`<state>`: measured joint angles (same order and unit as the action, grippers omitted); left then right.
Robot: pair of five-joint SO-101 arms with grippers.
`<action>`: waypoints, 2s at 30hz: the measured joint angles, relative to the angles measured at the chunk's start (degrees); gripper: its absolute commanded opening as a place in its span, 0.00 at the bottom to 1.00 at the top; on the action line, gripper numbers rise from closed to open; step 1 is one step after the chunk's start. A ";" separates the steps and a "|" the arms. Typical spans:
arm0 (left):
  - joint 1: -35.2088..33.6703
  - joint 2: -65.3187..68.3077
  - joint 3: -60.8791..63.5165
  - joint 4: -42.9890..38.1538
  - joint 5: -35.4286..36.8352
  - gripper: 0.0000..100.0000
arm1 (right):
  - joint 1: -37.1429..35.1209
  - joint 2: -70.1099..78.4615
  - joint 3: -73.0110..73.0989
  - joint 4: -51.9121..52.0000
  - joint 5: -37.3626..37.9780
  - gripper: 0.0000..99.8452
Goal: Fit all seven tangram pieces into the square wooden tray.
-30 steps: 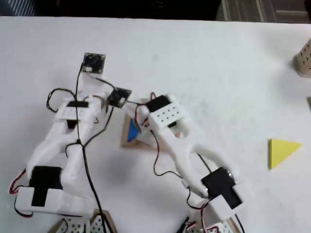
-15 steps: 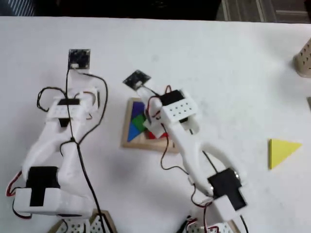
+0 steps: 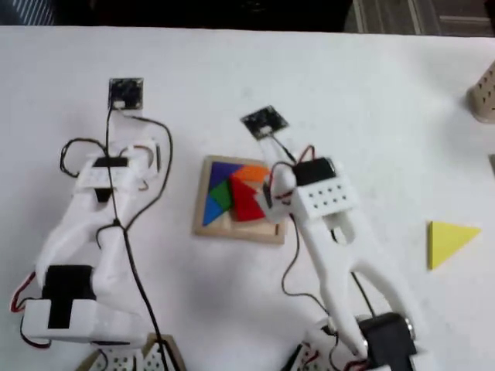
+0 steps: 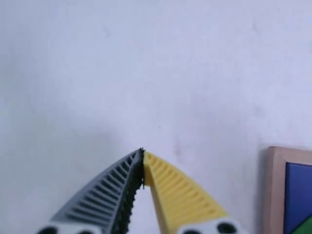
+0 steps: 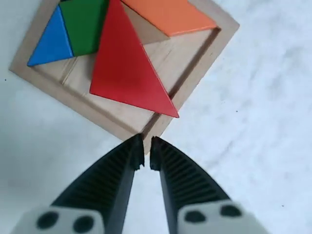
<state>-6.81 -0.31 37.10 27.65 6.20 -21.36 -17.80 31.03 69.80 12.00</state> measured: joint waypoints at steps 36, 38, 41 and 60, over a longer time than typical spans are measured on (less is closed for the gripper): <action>5.63 -7.74 6.95 0.97 0.09 0.02 | 2.46 -9.76 25.67 -24.00 -3.87 0.02; 5.63 -7.74 6.95 0.97 0.09 0.02 | 1.14 -9.05 25.76 -25.49 -5.80 0.02; 5.63 -7.74 6.95 0.97 0.09 0.02 | 0.09 -6.59 25.58 -26.64 -7.12 0.02; 5.63 -7.74 6.95 0.97 0.00 0.02 | 0.88 16.26 13.01 -48.18 -7.74 0.02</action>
<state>-1.19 -8.04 44.04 28.62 6.20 -20.48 -1.54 44.04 21.63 4.26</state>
